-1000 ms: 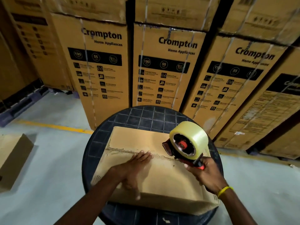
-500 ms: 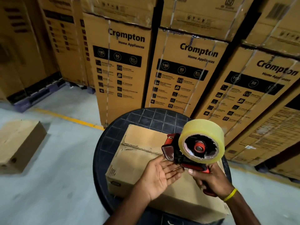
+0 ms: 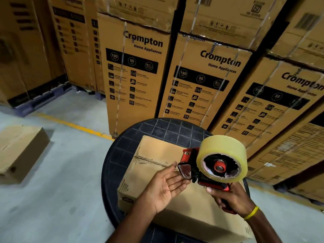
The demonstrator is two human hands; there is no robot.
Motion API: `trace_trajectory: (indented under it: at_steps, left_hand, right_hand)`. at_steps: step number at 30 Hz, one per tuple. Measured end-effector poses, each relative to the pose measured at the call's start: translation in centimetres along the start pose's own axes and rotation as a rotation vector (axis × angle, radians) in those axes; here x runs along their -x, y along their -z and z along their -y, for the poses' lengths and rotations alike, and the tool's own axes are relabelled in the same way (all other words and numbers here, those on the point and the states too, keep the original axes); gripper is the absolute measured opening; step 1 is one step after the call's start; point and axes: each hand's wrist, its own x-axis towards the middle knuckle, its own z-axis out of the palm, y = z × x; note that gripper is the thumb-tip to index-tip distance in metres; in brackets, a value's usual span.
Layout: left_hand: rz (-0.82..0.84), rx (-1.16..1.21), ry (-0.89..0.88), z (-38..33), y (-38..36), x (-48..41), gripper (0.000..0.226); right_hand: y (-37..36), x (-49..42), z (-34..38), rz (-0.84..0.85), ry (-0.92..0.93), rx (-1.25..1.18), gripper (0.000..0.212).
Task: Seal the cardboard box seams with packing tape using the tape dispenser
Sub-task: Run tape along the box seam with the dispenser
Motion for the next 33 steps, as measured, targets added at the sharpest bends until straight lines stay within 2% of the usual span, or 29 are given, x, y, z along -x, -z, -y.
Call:
trace_trajectory:
  at_steps: [3,4,6,7,10,13,16,19,23,33]
  left_hand:
    - [-0.056,-0.112,-0.058,-0.9,0.5,-0.4,0.025]
    - [-0.079,-0.159,-0.082,-1.5,0.7,-0.5,0.021]
    - [-0.118,-0.277,-0.132,-3.1,0.9,-0.5,0.013]
    - [-0.146,-0.343,-0.165,-4.1,1.0,-0.5,0.009]
    - [-0.233,-0.537,-0.273,-7.5,1.7,-1.2,0.007]
    - [-0.278,-0.655,-0.302,-11.1,3.6,-2.6,0.007]
    - [-0.385,-0.622,-0.310,-15.0,7.9,-3.7,0.014]
    - [-0.411,-0.669,-0.269,-17.0,11.8,-4.5,0.017]
    - [-0.438,-0.710,-0.309,-16.8,13.8,-5.6,0.026]
    - [-0.463,-0.737,-0.399,-16.2,16.7,-7.5,0.028]
  right_hand:
    - [-0.1,-0.7,0.3,-0.044,-0.016,0.003,0.054]
    - [-0.3,-1.0,0.6,-0.045,-0.008,0.037,0.049]
    - [-1.0,-1.7,1.8,0.013,0.032,0.140,0.016]
    - [-1.4,-2.2,2.5,0.040,0.054,0.183,0.015]
    - [-2.6,-4.7,3.7,0.090,0.099,0.261,0.038]
    - [-3.7,-7.9,4.1,0.179,0.120,0.306,0.045]
    - [-3.1,-10.3,2.8,0.212,0.082,0.352,0.040]
    - [-2.7,-12.5,1.0,0.259,0.029,0.408,0.039]
    - [-3.5,-14.5,-1.4,0.278,-0.025,0.425,0.035]
    - [-4.7,-16.2,-4.4,0.288,-0.125,0.402,0.023]
